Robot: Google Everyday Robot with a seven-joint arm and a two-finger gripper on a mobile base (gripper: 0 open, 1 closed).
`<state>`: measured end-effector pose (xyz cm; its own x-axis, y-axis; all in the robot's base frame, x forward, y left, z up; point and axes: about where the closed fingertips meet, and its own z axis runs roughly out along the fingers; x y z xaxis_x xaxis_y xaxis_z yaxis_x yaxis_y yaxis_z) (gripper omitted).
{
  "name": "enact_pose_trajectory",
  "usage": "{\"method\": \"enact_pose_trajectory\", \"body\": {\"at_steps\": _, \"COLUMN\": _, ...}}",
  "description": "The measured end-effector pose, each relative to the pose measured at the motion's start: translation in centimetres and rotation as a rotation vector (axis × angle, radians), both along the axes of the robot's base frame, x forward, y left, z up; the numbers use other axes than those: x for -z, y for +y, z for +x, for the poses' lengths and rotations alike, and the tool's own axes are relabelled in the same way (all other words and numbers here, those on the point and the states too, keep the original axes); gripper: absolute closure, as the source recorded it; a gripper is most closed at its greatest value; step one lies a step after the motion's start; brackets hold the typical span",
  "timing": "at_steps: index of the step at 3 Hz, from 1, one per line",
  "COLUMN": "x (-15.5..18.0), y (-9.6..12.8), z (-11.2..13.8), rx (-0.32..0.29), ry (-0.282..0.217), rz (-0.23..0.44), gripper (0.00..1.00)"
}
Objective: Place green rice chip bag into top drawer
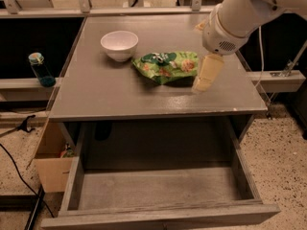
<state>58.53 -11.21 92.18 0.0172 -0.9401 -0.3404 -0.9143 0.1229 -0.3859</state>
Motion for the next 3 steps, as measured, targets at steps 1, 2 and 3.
{"method": "enact_pose_trajectory", "body": {"at_steps": 1, "x": 0.3, "y": 0.0, "z": 0.2, "rx": 0.007, "ry": -0.01, "rz": 0.006, "gripper": 0.0}}
{"method": "enact_pose_trajectory", "body": {"at_steps": 2, "x": 0.8, "y": 0.7, "z": 0.9, "rx": -0.001, "ry": -0.025, "rz": 0.016, "gripper": 0.0}}
{"method": "enact_pose_trajectory", "body": {"at_steps": 3, "x": 1.4, "y": 1.2, "z": 1.8, "rx": -0.003, "ry": -0.04, "rz": 0.029, "gripper": 0.0}}
